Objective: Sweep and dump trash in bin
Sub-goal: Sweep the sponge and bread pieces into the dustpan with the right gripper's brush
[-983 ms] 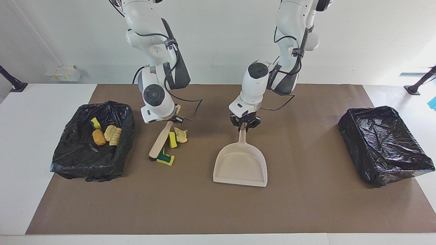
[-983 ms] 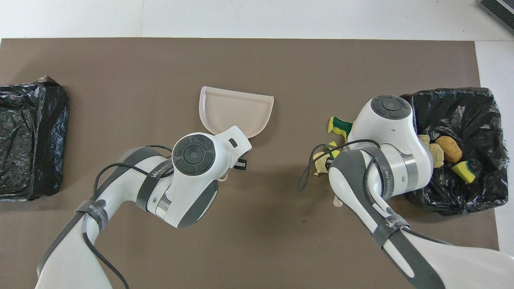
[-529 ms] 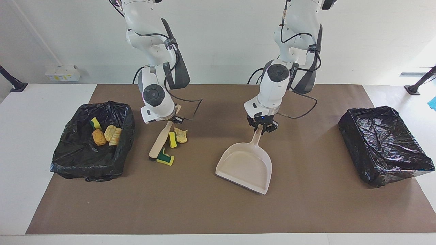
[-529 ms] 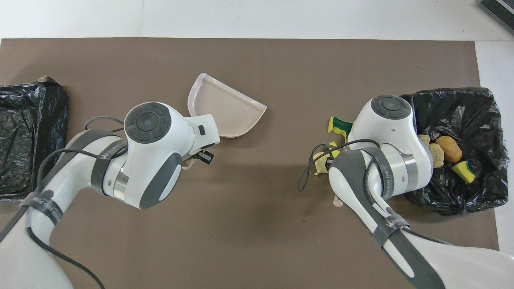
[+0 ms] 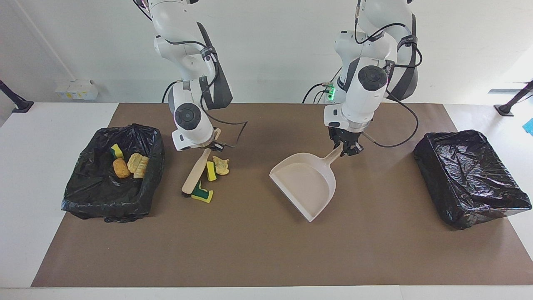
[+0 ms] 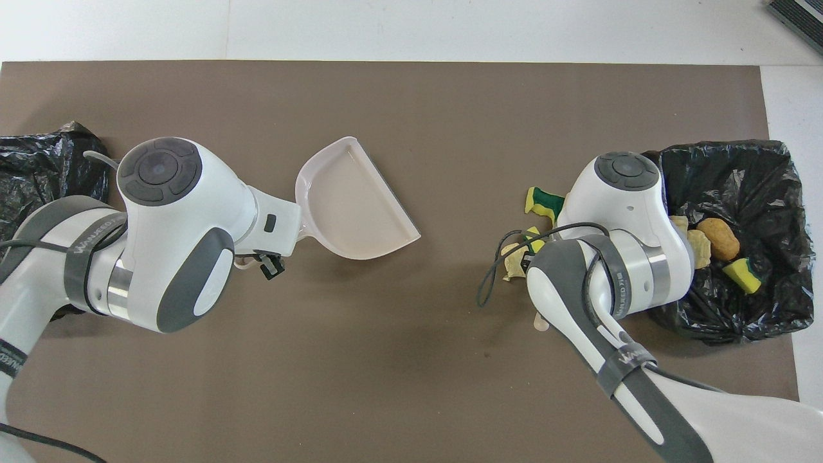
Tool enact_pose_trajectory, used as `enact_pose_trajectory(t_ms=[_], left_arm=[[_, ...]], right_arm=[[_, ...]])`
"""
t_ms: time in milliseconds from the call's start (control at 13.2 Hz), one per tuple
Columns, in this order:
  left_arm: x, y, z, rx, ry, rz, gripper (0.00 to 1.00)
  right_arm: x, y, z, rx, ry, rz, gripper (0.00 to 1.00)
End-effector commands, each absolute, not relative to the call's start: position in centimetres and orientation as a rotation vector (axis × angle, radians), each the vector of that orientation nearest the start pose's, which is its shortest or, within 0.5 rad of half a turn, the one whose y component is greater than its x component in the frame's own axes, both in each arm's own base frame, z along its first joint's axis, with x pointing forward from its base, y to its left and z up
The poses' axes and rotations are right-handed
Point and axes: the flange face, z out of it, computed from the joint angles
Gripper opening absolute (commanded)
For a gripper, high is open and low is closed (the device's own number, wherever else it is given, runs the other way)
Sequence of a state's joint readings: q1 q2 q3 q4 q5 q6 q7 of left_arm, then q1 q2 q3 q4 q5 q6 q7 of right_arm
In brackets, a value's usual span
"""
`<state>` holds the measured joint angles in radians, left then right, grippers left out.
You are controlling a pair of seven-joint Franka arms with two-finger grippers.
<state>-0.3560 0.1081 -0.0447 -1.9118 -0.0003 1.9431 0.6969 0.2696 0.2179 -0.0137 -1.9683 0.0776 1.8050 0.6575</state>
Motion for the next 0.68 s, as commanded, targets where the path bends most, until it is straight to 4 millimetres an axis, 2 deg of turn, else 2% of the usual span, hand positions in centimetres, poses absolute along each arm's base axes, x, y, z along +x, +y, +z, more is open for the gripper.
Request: enact_pose_trajectory(t_ms=[0,227,454,605], left_arm=[[51.2,-21.4,42.8,-2.540,1.838,0.170,0.00],[49.9,-20.8,41.5,-2.353,2.039,0.220,0.00],[48.9,-21.0,40.0,-2.272,2.067,0.247,0.00],[48.9,-21.1,39.9,-2.267,2.069,0.240,0.00]], right_arm=[[53.6,14.3,34.0,-3.113,0.639,0.626,0.00],[53.7,14.2,33.9,-3.113,0.596,0.628,0.00],[53.7,13.4,33.8,-3.111,0.528,0.651,0.00],[53.8,13.3,33.8,-3.115,0.495,0.648,0.00]])
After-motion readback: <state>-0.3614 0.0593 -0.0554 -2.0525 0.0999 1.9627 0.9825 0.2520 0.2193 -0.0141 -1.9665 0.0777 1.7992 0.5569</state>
